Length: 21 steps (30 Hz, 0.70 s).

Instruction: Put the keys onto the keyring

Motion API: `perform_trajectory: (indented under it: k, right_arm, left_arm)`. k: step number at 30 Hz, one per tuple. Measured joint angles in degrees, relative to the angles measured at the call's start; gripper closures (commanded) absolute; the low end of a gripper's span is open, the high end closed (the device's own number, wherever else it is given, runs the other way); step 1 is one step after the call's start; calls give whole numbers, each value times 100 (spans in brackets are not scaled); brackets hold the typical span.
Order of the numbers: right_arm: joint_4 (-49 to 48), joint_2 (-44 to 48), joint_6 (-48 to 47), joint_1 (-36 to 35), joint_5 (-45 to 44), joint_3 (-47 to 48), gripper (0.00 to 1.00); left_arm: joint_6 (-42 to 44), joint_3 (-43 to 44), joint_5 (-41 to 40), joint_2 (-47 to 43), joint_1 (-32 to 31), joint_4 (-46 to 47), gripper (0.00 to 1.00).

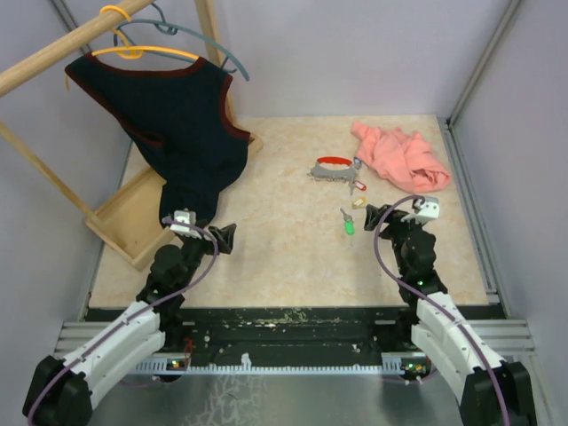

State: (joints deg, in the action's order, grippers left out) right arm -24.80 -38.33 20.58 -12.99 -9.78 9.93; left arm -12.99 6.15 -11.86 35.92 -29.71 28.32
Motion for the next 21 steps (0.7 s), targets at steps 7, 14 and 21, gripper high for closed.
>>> perform_trajectory:
  k: [7,14,21]
  right_arm:
    - [4,-240,-2,0,48,28,8]
    - [330,-1196,-20,0,138,697,10]
    - [911,-3064,-20,0,208,2192,17]
  left_arm:
    - [2,0,0,-57,0,0,0]
    - [2,0,2,-57,0,-4,0]
    - [2,2,98,-39,0,-35,0]
